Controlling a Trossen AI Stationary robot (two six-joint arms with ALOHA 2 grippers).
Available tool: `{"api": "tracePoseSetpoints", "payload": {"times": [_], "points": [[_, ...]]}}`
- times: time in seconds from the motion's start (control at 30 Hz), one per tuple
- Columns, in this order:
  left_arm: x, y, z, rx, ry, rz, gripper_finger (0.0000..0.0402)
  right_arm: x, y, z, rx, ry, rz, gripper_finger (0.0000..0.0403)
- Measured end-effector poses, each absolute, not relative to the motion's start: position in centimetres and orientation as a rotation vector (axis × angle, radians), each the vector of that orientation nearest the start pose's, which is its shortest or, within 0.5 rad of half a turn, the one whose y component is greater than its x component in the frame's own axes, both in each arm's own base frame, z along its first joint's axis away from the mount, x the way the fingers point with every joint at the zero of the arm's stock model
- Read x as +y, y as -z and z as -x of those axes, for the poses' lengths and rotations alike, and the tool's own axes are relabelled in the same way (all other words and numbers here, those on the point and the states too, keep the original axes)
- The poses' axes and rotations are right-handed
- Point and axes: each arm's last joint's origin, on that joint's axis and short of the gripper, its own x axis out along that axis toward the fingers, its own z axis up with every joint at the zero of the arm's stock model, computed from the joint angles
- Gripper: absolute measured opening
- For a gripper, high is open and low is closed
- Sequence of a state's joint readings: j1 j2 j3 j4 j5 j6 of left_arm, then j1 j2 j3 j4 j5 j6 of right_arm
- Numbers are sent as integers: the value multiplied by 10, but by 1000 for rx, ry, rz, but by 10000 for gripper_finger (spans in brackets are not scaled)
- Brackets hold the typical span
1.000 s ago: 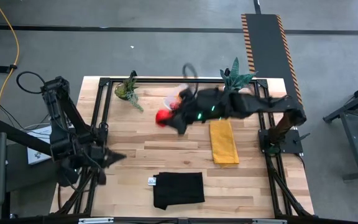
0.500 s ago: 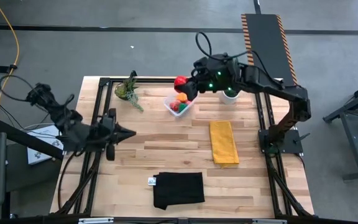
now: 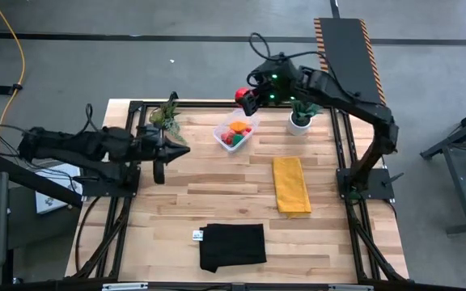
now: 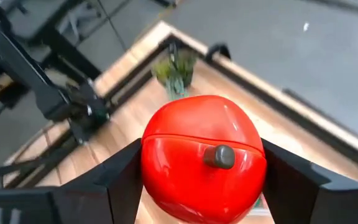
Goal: Pick and placing Produce into tupperware
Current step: Put the red apple into the transparent bin
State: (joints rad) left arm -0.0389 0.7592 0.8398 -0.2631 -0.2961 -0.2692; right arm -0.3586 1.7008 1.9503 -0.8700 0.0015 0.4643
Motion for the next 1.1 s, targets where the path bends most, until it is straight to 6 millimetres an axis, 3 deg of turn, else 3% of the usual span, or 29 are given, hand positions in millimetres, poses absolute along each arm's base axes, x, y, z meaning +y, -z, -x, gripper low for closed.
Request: {"api": "tracePoseSetpoints", "payload": {"times": [0.47, 1.1], "points": [[13, -343, -163, 193, -268, 239, 1, -164, -334, -384, 836, 488, -627, 250], [12, -336, -162, 270, -257, 236, 1, -182, -261, -412, 1013, 535, -675, 250]]}}
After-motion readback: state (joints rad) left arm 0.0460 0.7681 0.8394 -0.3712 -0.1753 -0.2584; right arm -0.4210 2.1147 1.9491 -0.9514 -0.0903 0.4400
